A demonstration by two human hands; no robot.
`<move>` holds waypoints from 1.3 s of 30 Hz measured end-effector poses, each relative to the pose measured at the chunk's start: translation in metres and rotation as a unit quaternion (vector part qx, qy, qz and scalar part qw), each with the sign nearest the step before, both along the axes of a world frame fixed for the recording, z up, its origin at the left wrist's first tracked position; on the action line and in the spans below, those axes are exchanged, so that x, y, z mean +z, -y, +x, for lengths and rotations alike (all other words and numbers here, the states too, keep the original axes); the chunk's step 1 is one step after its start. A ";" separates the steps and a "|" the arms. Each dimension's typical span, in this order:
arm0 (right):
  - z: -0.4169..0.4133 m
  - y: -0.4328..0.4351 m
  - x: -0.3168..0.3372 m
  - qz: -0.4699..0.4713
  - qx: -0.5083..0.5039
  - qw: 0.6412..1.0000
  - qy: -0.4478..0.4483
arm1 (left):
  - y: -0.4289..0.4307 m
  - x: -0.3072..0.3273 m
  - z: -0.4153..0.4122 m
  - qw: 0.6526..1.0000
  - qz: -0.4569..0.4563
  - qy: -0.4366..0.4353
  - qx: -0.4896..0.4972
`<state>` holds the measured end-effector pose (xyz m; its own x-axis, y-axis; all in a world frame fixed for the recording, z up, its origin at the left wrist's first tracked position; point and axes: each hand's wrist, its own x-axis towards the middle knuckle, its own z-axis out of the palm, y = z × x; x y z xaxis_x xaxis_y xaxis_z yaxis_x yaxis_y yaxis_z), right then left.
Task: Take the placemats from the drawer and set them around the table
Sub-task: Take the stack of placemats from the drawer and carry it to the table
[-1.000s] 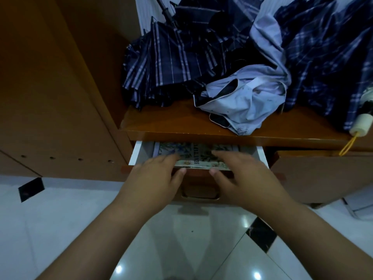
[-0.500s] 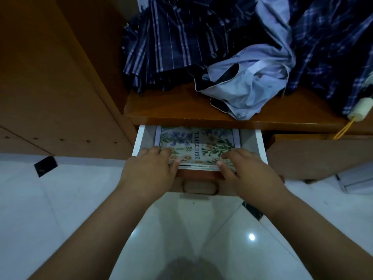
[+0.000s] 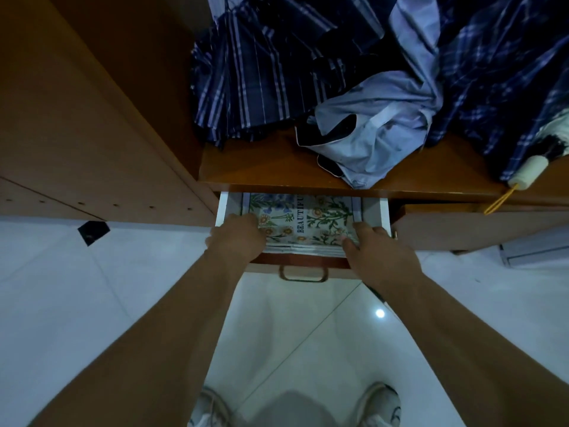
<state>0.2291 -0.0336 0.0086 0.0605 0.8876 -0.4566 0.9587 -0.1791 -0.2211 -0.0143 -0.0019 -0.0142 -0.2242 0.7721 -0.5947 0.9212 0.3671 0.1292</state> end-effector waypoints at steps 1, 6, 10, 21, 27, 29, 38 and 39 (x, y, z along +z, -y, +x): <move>0.000 0.000 0.000 0.001 0.002 1.000 0.012 | 0.002 -0.002 0.002 1.000 0.010 -0.013 0.008; -0.003 -0.002 0.004 -0.011 -0.021 1.000 -0.011 | 0.005 -0.010 -0.004 0.994 0.089 0.017 0.069; -0.001 0.002 0.006 -0.023 -0.063 0.992 -0.103 | -0.007 -0.002 -0.005 0.978 0.062 0.090 0.175; 0.001 0.007 0.018 -0.014 -0.068 0.990 -0.123 | -0.020 0.013 0.012 0.893 -0.042 0.254 0.368; 0.002 0.006 0.021 -0.014 -0.080 0.984 -0.158 | -0.015 0.003 0.012 0.894 -0.003 0.198 0.402; 0.002 0.007 0.022 -0.012 -0.083 0.983 -0.166 | -0.009 0.000 0.012 0.876 0.059 0.203 0.433; 0.006 0.016 0.033 -0.002 -0.116 0.981 -0.154 | -0.002 0.036 0.008 0.786 0.042 0.400 0.469; 0.005 0.016 0.035 -0.016 -0.133 0.977 -0.166 | 0.000 0.042 0.006 0.784 0.020 0.405 0.470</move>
